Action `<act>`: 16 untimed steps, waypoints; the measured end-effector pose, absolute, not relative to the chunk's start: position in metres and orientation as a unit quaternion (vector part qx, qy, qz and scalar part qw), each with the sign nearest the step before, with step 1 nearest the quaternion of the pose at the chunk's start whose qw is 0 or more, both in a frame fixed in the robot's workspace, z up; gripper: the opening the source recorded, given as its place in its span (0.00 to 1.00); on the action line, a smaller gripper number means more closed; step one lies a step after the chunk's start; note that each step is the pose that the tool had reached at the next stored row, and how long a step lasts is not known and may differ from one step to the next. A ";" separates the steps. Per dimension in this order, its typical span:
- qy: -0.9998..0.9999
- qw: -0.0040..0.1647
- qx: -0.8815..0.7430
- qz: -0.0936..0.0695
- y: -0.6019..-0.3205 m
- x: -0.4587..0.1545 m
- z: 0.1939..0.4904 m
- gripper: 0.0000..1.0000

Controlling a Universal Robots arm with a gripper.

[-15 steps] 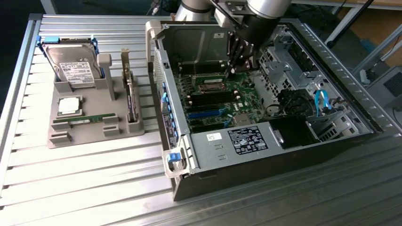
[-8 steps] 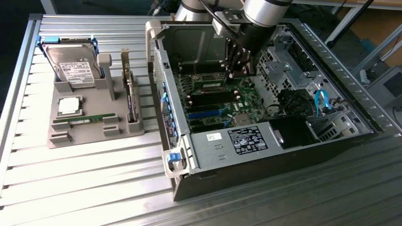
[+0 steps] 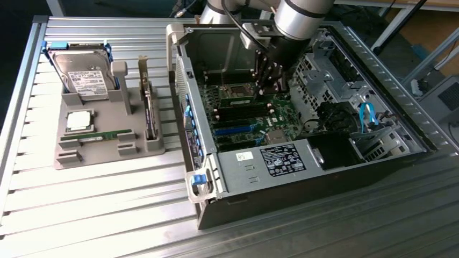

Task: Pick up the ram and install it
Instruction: 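Insert the ram into the slot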

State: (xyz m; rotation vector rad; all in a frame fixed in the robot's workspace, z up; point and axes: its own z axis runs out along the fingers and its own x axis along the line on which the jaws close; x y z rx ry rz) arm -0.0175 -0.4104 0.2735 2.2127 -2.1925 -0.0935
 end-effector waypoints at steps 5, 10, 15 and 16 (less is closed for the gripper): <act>-0.703 0.013 0.710 -0.030 -0.410 -0.018 0.264 0.12; -0.704 0.013 0.710 -0.030 -0.410 -0.018 0.257 0.12; -0.704 0.013 0.710 -0.030 -0.410 -0.018 0.257 0.12; -0.704 0.013 0.710 -0.030 -0.410 -0.017 0.257 0.12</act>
